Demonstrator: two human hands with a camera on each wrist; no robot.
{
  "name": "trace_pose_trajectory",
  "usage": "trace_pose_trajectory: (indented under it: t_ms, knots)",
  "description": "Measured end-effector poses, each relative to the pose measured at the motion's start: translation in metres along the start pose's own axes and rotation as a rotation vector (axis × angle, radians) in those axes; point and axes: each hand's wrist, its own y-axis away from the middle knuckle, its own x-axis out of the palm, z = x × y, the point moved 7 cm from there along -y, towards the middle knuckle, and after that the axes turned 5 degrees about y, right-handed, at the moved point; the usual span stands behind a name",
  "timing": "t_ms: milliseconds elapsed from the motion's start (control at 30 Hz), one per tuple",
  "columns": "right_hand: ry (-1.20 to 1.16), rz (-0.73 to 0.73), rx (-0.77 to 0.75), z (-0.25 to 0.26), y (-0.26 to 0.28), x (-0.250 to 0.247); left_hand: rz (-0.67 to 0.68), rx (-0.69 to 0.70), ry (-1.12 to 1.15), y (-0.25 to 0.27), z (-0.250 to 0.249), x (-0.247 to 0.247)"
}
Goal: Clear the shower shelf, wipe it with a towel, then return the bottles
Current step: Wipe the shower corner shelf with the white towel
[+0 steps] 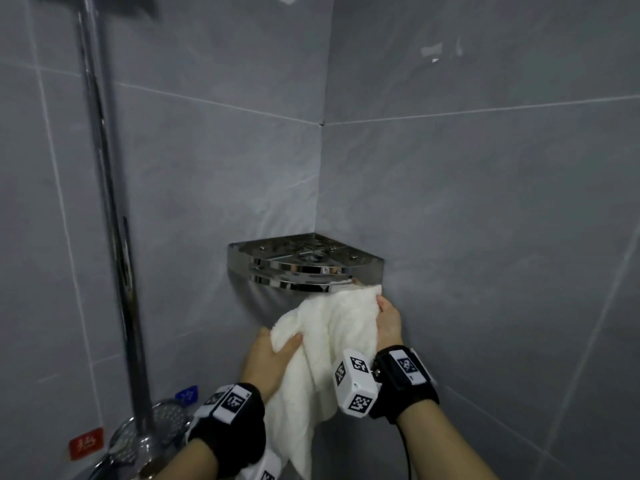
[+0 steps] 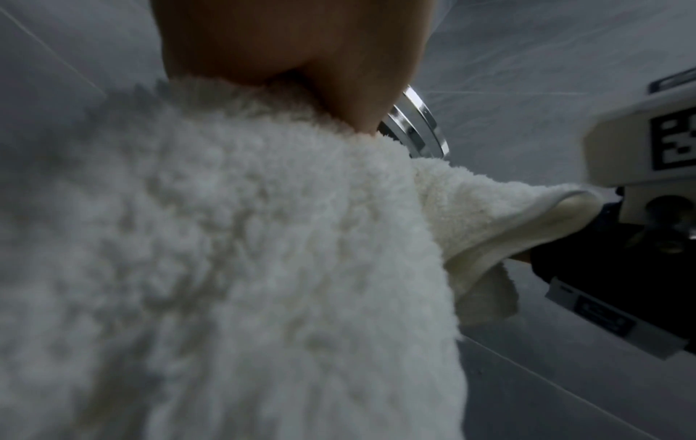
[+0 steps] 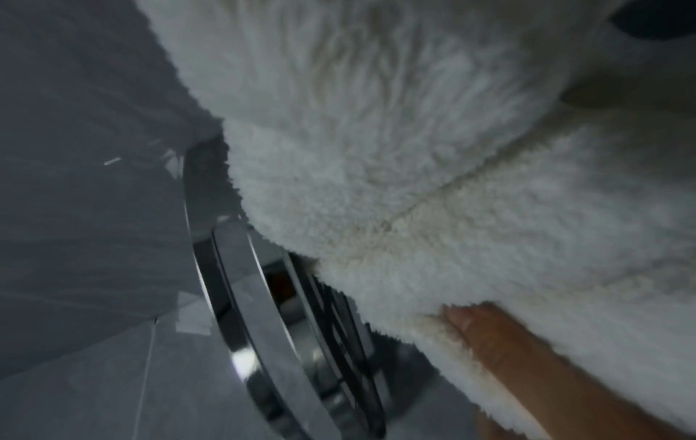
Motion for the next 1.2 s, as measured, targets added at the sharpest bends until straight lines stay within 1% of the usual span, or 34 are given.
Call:
trace_pose_trajectory:
  t_ms: [67,167,233,333,467,633,733,800,900,967,1100,1133,1200]
  knots:
    - [-0.023,0.035,-0.021,0.010,-0.005,-0.001,0.018,0.000,0.007,-0.002,-0.005,0.017]
    - [-0.047,0.034,-0.004,0.009,-0.006,-0.002,0.023,-0.013,0.043,-0.001,-0.006,0.027]
    - [-0.044,0.006,0.012,0.004,-0.008,-0.006,0.025,-0.025,0.082,0.002,-0.002,0.024]
    - [0.018,-0.086,0.038,-0.002,-0.003,-0.011,0.020,-0.033,0.091,0.005,0.001,0.011]
    - [-0.071,-0.082,0.117,-0.018,0.008,-0.009,0.016,-0.007,0.091,0.014,-0.001,-0.006]
    - [-0.045,-0.011,0.130,-0.019,0.023,-0.006,0.035,0.024,0.068,0.023,-0.005,-0.014]
    - [-0.010,-0.001,0.128,-0.012,0.036,-0.006,0.102,-0.024,0.075,0.024,0.000,-0.014]
    - [0.022,0.046,0.111,-0.001,0.048,0.002,0.149,-0.066,0.080,0.025,0.002,-0.013]
    - [0.117,0.130,0.058,0.033,0.065,0.030,0.203,-0.084,0.197,0.026,-0.014,-0.011]
    - [0.153,0.174,0.014,0.061,0.077,0.051,0.301,-0.052,0.279,0.027,-0.038,-0.009]
    - [0.245,0.260,-0.058,0.098,0.089,0.069,0.672,-0.030,0.393,0.038,-0.079,-0.004]
    - [0.273,0.274,-0.064,0.103,0.092,0.070,0.738,-0.037,0.419,0.041,-0.085,-0.005]
    - [0.328,0.282,-0.071,0.109,0.093,0.072,0.790,-0.049,0.468,0.043,-0.096,-0.006]
